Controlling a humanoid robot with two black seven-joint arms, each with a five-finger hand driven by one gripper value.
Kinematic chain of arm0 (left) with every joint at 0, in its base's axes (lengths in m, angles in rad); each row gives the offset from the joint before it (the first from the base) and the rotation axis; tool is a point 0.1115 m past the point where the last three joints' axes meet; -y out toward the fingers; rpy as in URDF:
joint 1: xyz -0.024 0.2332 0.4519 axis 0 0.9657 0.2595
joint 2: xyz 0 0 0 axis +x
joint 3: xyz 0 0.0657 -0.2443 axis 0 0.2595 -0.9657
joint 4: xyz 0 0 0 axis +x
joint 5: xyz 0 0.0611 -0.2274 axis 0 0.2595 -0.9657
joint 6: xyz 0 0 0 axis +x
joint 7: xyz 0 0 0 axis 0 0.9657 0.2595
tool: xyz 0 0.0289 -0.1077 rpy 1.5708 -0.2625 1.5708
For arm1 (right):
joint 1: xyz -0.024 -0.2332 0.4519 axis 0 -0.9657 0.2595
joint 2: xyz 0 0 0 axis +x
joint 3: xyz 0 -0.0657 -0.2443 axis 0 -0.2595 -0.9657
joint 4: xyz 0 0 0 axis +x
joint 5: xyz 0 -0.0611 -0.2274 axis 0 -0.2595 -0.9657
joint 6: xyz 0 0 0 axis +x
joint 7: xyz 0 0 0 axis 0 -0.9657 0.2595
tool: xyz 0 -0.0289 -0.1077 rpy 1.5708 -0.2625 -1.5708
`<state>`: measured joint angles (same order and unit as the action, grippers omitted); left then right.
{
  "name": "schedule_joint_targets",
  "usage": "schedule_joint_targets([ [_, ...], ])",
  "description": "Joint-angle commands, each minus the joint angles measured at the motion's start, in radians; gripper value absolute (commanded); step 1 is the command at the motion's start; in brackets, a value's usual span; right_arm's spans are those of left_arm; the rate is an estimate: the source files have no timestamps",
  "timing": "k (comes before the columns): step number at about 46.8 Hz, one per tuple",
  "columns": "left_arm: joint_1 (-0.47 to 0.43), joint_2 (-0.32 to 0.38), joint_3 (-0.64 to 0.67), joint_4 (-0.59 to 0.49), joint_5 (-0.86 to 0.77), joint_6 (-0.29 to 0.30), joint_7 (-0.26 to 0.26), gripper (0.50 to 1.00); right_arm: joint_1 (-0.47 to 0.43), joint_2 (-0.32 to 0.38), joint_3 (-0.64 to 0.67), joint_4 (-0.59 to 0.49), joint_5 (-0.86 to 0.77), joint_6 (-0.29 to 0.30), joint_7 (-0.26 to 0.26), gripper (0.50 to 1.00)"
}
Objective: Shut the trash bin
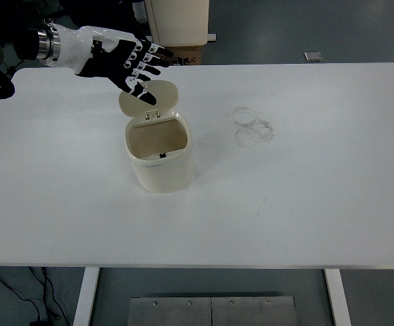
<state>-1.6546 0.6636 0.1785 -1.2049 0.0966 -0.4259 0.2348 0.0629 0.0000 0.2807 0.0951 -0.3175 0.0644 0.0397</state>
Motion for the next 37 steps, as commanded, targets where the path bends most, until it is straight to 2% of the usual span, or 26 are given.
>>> schedule_joint_targets([
  [1,-0.001,-0.001,0.007,-0.022,0.0,0.006,0.005,1.0,0.0,0.0,0.0,0.0,0.0,0.0,0.0,0.991],
  [23,-0.011,-0.001,0.053,-0.096,0.0,0.01,0.006,1.0,0.0,0.0,0.0,0.0,0.0,0.0,0.0,0.991],
  [30,-0.013,-0.001,0.056,-0.128,0.0,0.012,0.046,1.0,0.0,0.0,0.0,0.0,0.0,0.0,0.0,0.991],
  [37,-0.013,-0.001,0.078,-0.168,0.0,0.015,0.049,1.0,0.0,0.0,0.0,0.0,0.0,0.0,0.0,0.991],
])
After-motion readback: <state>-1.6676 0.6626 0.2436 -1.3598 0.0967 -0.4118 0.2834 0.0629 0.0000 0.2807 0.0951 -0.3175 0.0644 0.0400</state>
